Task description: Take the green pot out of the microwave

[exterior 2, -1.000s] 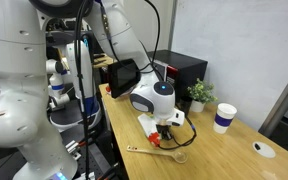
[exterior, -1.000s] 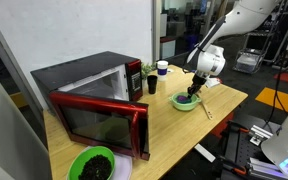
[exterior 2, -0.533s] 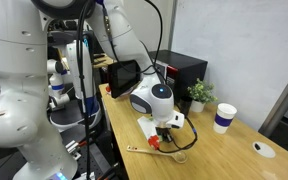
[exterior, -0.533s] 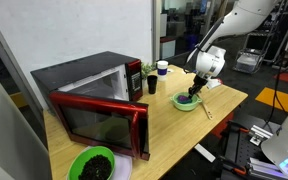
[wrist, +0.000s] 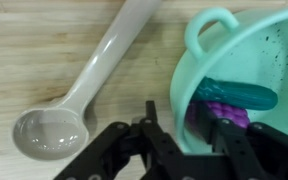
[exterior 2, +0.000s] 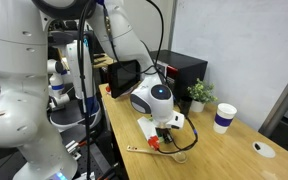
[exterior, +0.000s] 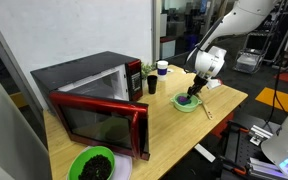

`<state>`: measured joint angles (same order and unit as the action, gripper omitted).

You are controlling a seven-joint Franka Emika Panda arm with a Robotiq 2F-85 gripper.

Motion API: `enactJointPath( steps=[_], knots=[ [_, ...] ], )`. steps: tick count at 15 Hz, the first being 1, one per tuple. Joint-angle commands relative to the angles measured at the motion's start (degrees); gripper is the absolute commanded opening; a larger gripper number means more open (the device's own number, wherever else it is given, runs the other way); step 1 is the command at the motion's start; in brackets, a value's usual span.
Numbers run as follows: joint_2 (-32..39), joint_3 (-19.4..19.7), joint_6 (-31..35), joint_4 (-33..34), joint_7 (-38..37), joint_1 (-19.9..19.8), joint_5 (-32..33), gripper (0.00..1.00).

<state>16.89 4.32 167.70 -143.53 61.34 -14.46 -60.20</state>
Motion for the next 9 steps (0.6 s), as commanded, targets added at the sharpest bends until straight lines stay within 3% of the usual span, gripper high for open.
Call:
enactJointPath(
  steps=[1,4,5,7,9],
  knots=[
    [-0.5,-0.3,-1.0,2.0,-0.2,0.4,1.0,0.76],
    [-1.1,2.1,-4.2,3.3,-6.1,2.6,8.9,0.97],
    [-1.6,3.8,-7.3,3.9,-10.8,3.8,14.5,1.00],
    [-2.7,6.0,-14.8,6.0,-17.8,4.8,24.1,1.00],
    [-4.7,4.3,-22.5,9.4,-25.6,2.5,33.9,1.00]
  ],
)
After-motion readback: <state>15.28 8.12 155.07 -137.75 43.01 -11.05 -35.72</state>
